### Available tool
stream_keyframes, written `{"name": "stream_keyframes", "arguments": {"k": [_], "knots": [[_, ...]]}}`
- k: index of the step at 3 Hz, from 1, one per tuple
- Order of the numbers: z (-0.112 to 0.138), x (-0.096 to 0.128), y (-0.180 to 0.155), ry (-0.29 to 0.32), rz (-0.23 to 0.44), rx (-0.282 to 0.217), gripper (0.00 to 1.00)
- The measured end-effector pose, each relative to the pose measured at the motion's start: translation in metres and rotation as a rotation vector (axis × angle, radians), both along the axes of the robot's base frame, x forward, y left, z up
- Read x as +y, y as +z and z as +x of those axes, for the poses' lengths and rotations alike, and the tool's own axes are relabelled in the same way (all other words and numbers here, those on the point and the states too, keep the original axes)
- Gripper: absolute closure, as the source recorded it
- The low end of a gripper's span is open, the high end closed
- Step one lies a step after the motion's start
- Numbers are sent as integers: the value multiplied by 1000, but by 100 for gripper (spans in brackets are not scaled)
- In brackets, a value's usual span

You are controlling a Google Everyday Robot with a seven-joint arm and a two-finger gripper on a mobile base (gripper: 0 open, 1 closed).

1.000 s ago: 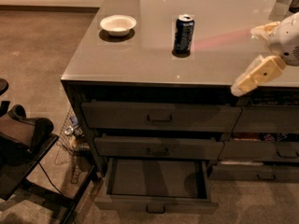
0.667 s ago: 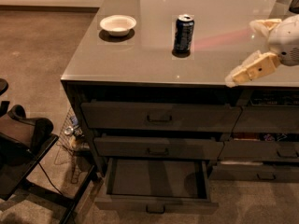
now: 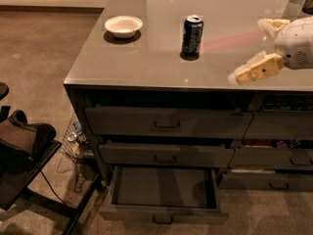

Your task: Place pepsi can into bottom drawer

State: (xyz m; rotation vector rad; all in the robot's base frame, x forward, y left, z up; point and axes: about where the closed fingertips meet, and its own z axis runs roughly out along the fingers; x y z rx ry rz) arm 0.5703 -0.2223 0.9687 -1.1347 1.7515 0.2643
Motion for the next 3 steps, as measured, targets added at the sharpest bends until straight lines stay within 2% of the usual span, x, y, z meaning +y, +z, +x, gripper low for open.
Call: {"name": "stream_keyframes", "arguments": {"k": [1, 2, 3], "knots": [[54, 10, 15, -14, 198, -159, 0], [117, 9, 22, -26, 378, -244, 0], [170, 17, 34, -33, 482, -277, 0]]}}
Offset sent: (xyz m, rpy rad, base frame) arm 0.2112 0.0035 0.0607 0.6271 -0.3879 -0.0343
